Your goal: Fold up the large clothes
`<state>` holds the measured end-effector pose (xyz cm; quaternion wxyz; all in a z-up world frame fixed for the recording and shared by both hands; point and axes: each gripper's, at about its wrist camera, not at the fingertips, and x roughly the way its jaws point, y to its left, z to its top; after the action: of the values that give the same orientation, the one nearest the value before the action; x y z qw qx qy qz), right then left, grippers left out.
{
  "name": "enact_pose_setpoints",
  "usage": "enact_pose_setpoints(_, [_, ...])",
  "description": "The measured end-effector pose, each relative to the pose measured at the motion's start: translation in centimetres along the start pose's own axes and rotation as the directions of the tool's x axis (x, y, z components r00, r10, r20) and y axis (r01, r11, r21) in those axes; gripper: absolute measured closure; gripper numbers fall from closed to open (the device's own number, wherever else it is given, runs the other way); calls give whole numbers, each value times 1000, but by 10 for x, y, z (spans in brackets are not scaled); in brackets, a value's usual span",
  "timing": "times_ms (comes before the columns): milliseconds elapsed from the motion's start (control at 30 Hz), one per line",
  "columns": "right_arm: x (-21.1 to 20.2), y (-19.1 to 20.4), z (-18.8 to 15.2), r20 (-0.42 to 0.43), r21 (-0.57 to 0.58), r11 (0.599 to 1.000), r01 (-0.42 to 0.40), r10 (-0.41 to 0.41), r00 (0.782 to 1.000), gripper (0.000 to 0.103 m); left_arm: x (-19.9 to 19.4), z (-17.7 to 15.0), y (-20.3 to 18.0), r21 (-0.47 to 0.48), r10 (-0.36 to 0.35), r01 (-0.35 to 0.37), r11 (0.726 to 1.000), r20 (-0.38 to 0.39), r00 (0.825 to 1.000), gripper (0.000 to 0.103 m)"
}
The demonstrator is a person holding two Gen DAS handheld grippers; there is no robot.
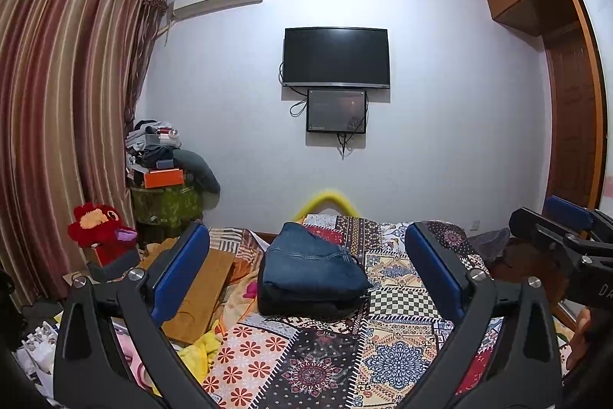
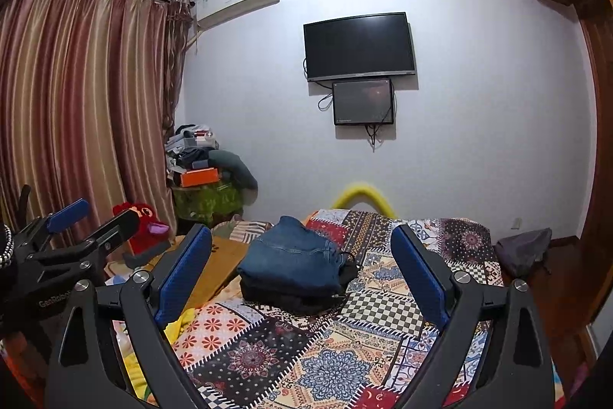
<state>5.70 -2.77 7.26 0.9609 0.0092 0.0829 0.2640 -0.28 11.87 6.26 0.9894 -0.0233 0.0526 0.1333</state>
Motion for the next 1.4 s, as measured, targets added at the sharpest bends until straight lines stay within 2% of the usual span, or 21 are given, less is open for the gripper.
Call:
enact_pose_setpoints(500, [2,-2,-1,-6,8,1000,0,0,1000,10,9,-3,-2,4,-16,16,1000,-16,1000,0])
enact_pose_setpoints(933, [1,-2,-2,-4,10,1000,6,-6,1000,10,8,-3,-6,20,-61,62,998,-29,998,0])
enact_pose_setpoints(1400, [6,-1,-4,-16,14,1000,7,-7,1000,10,8,-3,-6,19,-57,58,998,-29,998,0])
